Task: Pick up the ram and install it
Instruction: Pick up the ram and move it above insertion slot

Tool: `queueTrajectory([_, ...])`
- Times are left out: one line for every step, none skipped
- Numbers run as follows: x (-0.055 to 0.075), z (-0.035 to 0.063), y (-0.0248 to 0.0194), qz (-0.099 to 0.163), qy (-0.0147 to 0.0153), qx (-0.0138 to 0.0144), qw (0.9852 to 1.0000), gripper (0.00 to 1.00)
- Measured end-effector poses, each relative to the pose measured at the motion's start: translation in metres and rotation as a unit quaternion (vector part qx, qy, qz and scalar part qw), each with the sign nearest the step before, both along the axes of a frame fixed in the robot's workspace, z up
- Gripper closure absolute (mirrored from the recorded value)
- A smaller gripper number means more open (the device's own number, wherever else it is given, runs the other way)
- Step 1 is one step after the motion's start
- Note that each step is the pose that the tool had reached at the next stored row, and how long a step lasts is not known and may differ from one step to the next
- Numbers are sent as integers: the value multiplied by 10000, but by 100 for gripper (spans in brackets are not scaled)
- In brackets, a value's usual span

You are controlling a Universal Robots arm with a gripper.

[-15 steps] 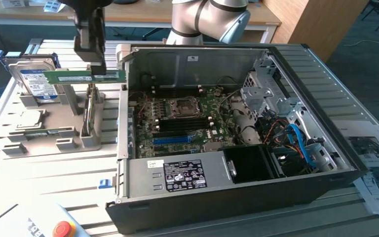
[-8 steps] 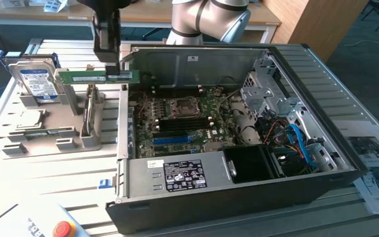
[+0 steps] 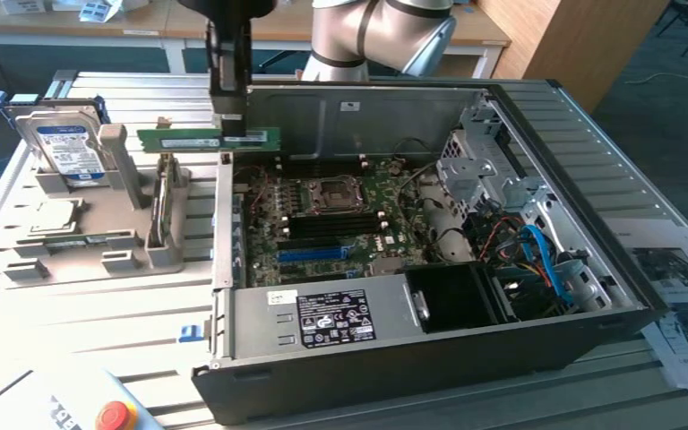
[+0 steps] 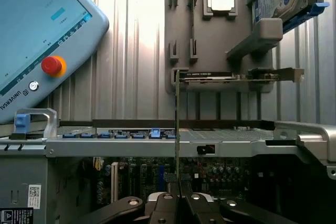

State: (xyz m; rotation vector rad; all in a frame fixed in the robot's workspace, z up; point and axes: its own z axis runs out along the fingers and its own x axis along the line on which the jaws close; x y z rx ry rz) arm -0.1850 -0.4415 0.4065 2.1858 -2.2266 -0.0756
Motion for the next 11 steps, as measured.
queueTrajectory([33,0,-1,-1,0,0,10000,88])
queueTrajectory([66,0,-3,-1,0,-1,10000,88])
queueTrajectory([101,0,-4,0,0,0,10000,88])
queueTrajectory([138,0,-6,0,0,0,10000,88])
queueTrajectory([173,0,-8,0,0,0,10000,88])
queueTrajectory([219,1,-10,-1,0,-1,10000,88])
queueTrajectory([256,1,-11,0,0,-1,10000,88])
queueTrajectory([289,1,-13,0,0,-1,10000,88])
queueTrajectory([323,1,-14,1,0,-1,10000,88])
queueTrajectory([355,1,-15,0,0,-1,10000,88])
queueTrajectory([386,1,-17,-1,0,-1,10000,88])
